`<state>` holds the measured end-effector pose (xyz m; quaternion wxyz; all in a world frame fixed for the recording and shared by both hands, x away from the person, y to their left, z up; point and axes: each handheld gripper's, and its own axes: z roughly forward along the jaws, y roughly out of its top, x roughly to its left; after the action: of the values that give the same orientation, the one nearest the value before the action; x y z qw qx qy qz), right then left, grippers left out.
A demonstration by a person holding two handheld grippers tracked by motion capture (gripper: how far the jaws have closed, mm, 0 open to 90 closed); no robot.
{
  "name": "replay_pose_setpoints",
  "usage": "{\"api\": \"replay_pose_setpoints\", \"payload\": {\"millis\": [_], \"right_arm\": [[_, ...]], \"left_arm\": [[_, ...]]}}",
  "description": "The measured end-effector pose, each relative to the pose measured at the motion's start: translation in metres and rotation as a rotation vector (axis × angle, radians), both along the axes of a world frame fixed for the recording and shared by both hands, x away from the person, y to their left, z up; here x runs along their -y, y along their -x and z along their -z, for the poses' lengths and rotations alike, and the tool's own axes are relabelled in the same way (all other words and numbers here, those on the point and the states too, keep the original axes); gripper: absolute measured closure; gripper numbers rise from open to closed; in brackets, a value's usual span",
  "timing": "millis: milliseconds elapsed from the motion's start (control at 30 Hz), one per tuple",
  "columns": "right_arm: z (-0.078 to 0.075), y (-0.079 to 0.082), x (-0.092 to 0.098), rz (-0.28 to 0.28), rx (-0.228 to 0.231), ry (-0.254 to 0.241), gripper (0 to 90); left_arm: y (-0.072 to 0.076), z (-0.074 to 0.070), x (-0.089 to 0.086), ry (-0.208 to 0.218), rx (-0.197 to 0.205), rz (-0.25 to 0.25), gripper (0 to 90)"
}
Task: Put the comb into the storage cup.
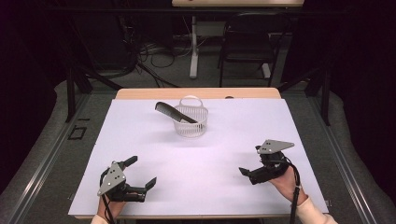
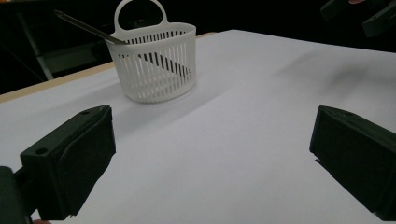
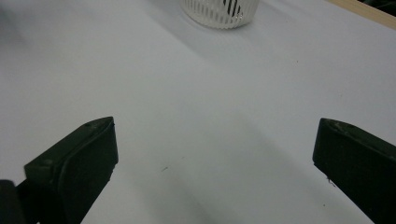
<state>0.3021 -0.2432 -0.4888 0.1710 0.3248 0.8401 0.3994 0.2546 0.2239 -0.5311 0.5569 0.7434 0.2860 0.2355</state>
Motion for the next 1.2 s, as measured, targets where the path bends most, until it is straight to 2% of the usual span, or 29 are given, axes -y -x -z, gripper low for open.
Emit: {"api": "replay_pose_setpoints", "payload": {"millis": [767,1200], "right_arm": [[0.013,0.019,0.021,0.043,0.002,-0.017,0.0],[0.015,0.028,0.022,0.05,0.032,-0.015,0.0]], "left_arm": [[-0.001,0.001,0.0,-0.002,-0.008,0.001,0.3],[0.0,0.001,0.0,-0.004,-0.007,0.0,0.3]]}}
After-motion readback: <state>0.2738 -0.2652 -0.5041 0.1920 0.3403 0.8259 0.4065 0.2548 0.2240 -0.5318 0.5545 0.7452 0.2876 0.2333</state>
